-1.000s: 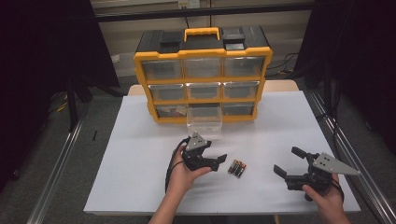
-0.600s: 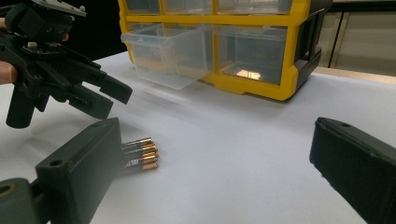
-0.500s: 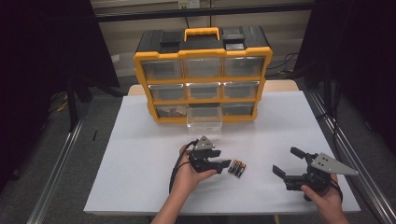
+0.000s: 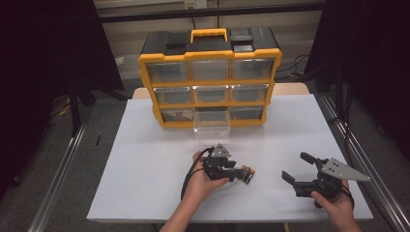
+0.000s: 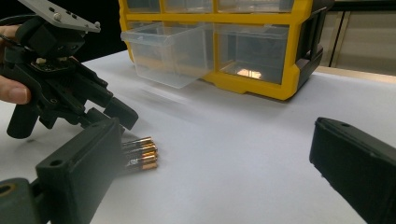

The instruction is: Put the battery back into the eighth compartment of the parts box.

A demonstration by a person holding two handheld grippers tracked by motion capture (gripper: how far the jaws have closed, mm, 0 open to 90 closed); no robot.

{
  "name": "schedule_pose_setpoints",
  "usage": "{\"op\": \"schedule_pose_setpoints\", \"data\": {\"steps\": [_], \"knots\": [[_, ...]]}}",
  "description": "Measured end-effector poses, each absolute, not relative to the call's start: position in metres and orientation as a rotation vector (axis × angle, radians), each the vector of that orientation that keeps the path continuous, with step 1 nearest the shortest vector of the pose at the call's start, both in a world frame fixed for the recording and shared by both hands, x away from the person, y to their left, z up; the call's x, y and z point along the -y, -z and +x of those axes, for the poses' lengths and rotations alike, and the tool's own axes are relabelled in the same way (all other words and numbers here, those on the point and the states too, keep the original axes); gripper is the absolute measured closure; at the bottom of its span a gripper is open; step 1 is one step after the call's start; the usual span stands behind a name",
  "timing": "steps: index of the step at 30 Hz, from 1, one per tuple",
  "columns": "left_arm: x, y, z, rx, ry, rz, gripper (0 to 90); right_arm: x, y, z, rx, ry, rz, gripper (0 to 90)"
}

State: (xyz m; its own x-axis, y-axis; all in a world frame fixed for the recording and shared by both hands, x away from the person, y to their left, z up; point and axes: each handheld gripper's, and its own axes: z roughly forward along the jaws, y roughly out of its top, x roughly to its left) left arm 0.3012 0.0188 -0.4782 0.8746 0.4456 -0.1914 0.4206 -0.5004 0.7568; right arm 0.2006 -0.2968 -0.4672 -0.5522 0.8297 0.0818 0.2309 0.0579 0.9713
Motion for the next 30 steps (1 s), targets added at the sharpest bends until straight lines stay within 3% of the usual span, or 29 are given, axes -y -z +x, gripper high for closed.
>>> {"op": "schedule_pose_setpoints", "data": {"steps": [10, 21, 28, 30], "knots": [[-0.0172, 0.4753, 0.3017, -0.631, -0.083, 2.188, 64.0, 0.2974, 0.4669, 0.2005, -1.83, -1.521, 1.055, 2.2], [-0.0118, 0.4803, 0.2995, -0.652, -0.041, 2.19, 62.6, 0.2961, 0.467, 0.2006, -1.824, -1.526, 1.064, 2.2], [-0.0192, 0.4787, 0.303, -0.668, -0.09, 2.248, 76.9, 0.2985, 0.4667, 0.1996, -1.83, -1.519, 1.063, 2.2], [-0.0216, 0.4776, 0.3033, -0.684, -0.092, 2.255, 77.1, 0.2989, 0.4667, 0.1998, -1.828, -1.519, 1.059, 2.2]]}}
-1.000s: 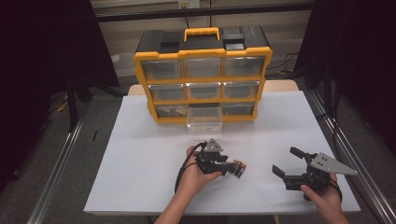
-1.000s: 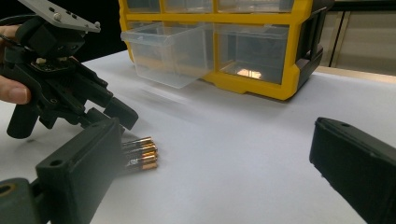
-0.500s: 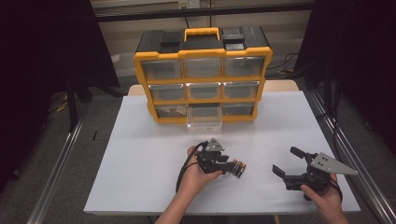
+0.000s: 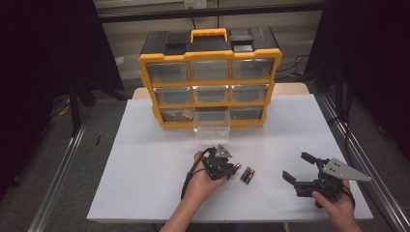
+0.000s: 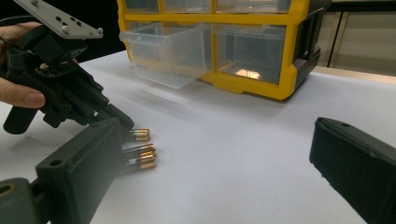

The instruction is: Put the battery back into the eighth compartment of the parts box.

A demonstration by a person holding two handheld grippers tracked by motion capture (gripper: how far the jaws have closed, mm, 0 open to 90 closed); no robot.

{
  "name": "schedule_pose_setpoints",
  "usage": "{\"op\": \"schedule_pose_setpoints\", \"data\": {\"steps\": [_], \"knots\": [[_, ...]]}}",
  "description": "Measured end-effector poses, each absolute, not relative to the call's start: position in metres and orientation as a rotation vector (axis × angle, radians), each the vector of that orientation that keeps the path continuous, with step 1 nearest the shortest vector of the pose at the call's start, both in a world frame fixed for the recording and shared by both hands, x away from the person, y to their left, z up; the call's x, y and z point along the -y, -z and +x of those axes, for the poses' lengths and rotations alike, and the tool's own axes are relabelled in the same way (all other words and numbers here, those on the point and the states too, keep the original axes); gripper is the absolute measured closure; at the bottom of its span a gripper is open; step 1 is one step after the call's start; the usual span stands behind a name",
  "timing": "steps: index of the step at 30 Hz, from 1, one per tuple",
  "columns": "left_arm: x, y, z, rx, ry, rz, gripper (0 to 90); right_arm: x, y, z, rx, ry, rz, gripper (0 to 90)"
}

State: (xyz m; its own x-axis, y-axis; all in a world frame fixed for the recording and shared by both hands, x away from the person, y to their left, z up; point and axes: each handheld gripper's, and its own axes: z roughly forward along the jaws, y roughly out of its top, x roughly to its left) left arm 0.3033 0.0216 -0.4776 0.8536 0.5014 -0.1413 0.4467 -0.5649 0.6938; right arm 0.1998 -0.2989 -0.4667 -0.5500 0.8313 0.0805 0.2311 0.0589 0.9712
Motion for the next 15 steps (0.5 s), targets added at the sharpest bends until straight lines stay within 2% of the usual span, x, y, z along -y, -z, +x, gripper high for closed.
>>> {"op": "schedule_pose_setpoints", "data": {"steps": [5, 9, 11, 15], "knots": [[-0.0261, 0.4751, 0.3059, -0.697, -0.104, 2.274, 76.8, 0.2989, 0.4664, 0.1996, -1.828, -1.518, 1.056, 2.2], [-0.0207, 0.4784, 0.3066, -0.699, -0.136, 2.256, 71.2, 0.2988, 0.4666, 0.1998, -1.829, -1.517, 1.06, 2.2], [-0.0198, 0.4768, 0.307, -0.689, -0.157, 2.29, 76.0, 0.2987, 0.4666, 0.1999, -1.83, -1.518, 1.059, 2.2], [-0.0215, 0.4767, 0.3085, -0.703, -0.137, 2.285, 77.3, 0.2995, 0.4669, 0.2001, -1.832, -1.515, 1.06, 2.2]]}}
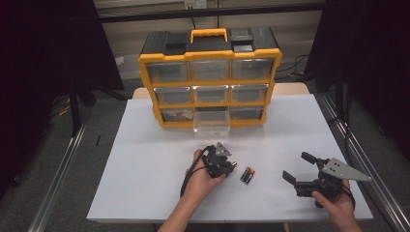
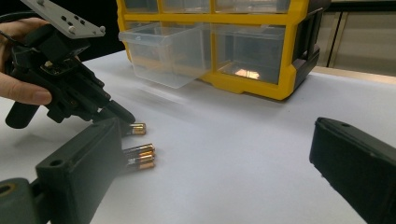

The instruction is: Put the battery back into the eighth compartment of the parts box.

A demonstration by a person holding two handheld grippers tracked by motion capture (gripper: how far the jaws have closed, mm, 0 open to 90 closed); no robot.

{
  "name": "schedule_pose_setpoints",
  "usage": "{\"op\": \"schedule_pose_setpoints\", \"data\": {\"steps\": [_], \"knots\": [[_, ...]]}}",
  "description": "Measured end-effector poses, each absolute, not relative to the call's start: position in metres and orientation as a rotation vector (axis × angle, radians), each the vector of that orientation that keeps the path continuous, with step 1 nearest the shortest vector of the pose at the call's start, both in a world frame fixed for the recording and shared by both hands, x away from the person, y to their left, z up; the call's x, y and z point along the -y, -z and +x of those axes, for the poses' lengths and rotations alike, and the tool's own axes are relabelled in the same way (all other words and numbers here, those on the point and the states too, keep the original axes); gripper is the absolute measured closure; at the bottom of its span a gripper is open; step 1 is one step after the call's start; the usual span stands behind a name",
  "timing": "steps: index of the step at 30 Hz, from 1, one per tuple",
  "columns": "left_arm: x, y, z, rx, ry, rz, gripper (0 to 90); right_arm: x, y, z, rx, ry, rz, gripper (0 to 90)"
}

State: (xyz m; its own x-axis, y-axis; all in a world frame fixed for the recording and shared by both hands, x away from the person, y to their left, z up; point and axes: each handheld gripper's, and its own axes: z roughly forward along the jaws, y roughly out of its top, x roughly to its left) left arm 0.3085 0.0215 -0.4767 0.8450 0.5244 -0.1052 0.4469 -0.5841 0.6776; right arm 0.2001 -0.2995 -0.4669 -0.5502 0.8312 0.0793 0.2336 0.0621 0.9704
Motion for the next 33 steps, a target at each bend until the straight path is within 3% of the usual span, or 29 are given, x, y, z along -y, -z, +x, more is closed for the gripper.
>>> {"op": "schedule_pose_setpoints", "data": {"steps": [10, 33], "knots": [[-0.037, 0.464, 0.317, -0.765, 0.039, 2.226, 77.5, 0.3, 0.467, 0.201, -1.818, -1.517, 1.074, 2.1], [-0.053, 0.412, 0.344, -0.725, 0.037, 2.268, 77.4, 0.3, 0.466, 0.201, -1.821, -1.519, 1.066, 2.1]]}}
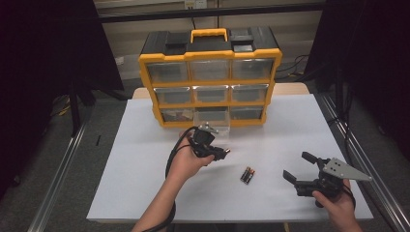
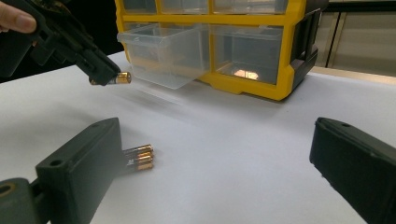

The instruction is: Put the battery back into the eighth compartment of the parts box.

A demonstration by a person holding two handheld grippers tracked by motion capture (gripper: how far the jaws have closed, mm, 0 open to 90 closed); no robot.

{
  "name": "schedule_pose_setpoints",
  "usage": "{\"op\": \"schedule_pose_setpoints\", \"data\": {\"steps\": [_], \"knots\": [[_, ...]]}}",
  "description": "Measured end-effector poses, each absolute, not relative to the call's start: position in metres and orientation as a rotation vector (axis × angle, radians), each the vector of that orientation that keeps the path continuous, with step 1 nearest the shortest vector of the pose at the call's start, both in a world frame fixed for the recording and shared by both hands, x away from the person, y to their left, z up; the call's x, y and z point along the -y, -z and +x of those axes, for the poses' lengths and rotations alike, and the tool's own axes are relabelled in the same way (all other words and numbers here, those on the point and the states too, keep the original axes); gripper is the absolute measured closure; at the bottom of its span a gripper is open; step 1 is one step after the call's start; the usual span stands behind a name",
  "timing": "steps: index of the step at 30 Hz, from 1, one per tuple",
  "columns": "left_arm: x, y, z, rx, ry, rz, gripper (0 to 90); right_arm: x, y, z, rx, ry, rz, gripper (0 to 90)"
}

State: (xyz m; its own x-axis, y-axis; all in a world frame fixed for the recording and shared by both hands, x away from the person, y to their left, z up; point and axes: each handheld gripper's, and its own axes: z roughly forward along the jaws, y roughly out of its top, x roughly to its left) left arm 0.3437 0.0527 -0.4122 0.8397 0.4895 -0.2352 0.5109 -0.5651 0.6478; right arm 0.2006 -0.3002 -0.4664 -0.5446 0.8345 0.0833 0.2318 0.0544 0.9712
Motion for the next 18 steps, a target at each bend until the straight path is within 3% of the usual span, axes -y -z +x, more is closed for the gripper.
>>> {"op": "schedule_pose_setpoints", "data": {"steps": [18], "knots": [[-0.056, 0.381, 0.365, -0.732, -0.021, 2.246, 77.4, 0.299, 0.466, 0.2, -1.817, -1.523, 1.066, 2.1]]}}
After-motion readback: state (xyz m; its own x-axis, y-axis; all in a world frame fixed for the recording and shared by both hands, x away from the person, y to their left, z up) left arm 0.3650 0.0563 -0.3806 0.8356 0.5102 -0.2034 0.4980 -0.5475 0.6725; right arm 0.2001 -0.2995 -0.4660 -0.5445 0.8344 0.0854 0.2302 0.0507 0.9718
